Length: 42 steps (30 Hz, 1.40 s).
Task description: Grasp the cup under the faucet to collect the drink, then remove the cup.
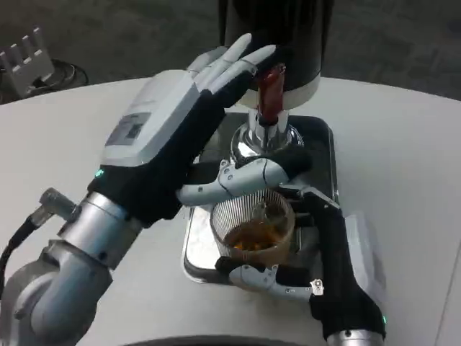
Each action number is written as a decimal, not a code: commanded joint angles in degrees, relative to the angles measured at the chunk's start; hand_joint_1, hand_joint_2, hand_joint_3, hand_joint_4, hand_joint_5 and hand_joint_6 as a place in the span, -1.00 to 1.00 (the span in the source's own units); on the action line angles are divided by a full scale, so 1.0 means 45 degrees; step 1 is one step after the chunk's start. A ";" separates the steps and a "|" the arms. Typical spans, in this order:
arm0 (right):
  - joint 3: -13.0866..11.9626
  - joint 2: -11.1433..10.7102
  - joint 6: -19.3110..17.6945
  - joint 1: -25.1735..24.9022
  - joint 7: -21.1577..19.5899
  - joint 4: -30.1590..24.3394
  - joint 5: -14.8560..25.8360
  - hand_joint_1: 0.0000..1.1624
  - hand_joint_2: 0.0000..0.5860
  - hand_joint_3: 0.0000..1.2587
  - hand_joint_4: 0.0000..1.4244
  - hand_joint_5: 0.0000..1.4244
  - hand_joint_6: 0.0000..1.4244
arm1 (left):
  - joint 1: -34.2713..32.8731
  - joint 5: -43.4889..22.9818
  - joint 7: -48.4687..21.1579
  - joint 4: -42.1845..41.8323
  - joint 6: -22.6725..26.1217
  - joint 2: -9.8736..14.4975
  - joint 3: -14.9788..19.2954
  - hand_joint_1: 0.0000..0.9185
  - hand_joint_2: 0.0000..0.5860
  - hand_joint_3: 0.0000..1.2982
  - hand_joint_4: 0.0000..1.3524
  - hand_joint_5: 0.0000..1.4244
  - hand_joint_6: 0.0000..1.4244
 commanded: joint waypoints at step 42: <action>0.0006 -0.0707 -0.1044 0.2896 0.1732 -0.3125 0.0183 0.68 -0.71 0.19 0.11 0.41 0.77 | 0.8611 0.0996 0.0145 -0.1084 -0.4981 0.1904 0.4146 -1.00 -0.67 -0.90 -1.00 -1.00 -1.00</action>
